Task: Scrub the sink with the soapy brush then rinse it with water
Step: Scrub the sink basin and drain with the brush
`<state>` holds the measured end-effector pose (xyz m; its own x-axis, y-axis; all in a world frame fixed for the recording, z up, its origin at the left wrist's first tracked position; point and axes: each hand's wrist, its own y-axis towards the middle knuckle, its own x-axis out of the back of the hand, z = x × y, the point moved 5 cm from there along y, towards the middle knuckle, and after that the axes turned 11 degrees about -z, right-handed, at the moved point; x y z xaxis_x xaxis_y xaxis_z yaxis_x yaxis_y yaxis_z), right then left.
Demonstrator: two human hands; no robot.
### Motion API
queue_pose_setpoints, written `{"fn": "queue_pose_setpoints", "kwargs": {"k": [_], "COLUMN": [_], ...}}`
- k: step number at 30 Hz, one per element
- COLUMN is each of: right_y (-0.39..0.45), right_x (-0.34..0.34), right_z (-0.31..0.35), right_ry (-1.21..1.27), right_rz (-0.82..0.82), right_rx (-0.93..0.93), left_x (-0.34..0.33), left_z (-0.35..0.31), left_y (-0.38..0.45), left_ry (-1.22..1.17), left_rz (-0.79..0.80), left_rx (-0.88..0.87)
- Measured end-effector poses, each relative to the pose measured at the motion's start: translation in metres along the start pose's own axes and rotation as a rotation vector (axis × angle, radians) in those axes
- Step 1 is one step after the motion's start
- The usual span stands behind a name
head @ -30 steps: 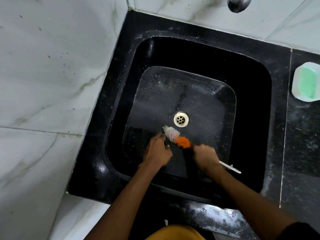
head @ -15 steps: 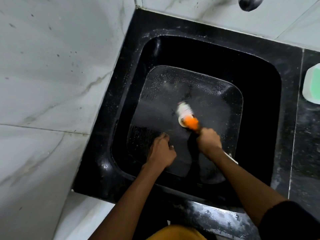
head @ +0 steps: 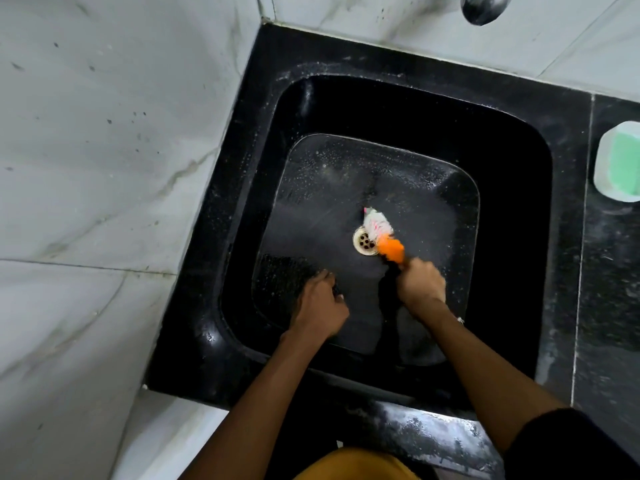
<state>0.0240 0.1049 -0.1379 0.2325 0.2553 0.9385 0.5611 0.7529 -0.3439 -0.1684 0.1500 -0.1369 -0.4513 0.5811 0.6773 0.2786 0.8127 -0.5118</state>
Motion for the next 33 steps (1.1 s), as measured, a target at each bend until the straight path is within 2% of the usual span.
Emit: {"fn": "queue_pose_setpoints", "kwargs": {"k": [3,6,11,14,15,17,20,21,23,26,28,31,33], "right_y": [-0.030,-0.007,0.005,0.030,0.033,0.021,-0.027,-0.033,-0.025,0.007,0.026,0.023,-0.006], "right_x": [-0.003,0.018,0.039,0.062,0.067,0.076,0.052,0.041,0.040,0.069,0.090,0.095,0.071], "right_z": [-0.008,-0.026,0.026,0.045,0.054,0.079,0.086,0.079,0.056,0.057,0.082,0.120,0.127], "right_ry": [-0.102,-0.177,-0.450,-0.544,-0.571,-0.640,-0.825,-0.805,-0.721,-0.782,-0.700,-0.646,-0.616], "right_rz": [0.092,0.028,0.081,0.096,0.052,0.005,-0.012,0.033,0.082,-0.016,-0.111,-0.264,-0.181], "right_rx": [0.104,0.057,0.183,0.141,0.160,0.314,0.697,0.733,0.620,0.491,0.437,0.569,0.792], "left_x": [-0.001,-0.001,0.001,0.002,0.003,0.006,0.008,0.008,0.009,0.008,0.008,0.010,0.012], "left_z": [-0.001,-0.004,-0.006,-0.004,-0.004,-0.004,-0.010,-0.012,-0.011,-0.008,-0.007,-0.010,-0.012], "left_y": [0.002,0.001,-0.002,-0.003,-0.004,-0.003,-0.004,-0.006,-0.008,-0.006,-0.006,-0.010,-0.010], "left_ry": [0.007,0.015,0.004,-0.012,-0.017,-0.035,-0.070,-0.069,-0.052,-0.050,-0.058,-0.049,-0.056], "left_rz": [0.005,0.015,0.011,0.000,-0.015,-0.044,-0.060,-0.054,-0.047,-0.043,-0.046,-0.035,-0.043], "left_rx": [0.007,0.006,-0.004,-0.004,0.000,0.003,-0.032,-0.046,-0.050,-0.028,-0.021,-0.039,-0.049]}}
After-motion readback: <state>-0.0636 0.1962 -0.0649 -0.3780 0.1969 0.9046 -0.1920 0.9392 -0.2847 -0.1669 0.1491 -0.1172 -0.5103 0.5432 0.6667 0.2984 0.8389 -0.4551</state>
